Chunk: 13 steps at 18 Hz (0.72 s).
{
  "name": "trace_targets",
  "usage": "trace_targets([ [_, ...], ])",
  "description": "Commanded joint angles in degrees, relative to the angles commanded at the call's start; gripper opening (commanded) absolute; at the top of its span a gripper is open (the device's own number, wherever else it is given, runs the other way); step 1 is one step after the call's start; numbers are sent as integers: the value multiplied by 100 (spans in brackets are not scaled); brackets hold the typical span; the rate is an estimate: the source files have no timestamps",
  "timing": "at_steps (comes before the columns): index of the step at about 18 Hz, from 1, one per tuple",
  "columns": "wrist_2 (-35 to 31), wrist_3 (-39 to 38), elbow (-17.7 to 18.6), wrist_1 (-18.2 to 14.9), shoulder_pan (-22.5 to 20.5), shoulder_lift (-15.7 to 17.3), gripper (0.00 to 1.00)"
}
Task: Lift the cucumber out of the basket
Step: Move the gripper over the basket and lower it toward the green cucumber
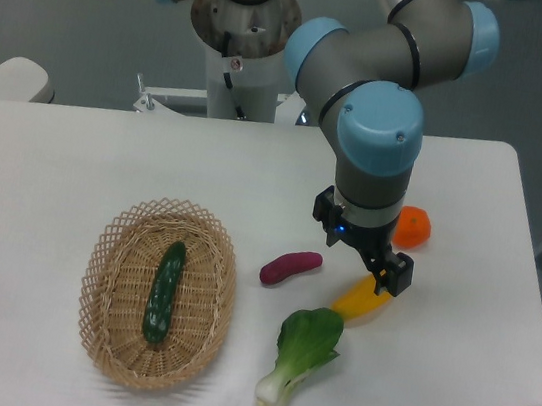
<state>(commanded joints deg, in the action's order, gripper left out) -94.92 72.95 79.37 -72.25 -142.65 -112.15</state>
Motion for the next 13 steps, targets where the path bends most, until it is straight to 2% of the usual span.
trace_targets([
  [5,35,-298,79,-149,140,44,100],
  [9,44,-1273,237,-299,465,114,100],
  [13,53,-2510,439,-264,1018,88,100],
])
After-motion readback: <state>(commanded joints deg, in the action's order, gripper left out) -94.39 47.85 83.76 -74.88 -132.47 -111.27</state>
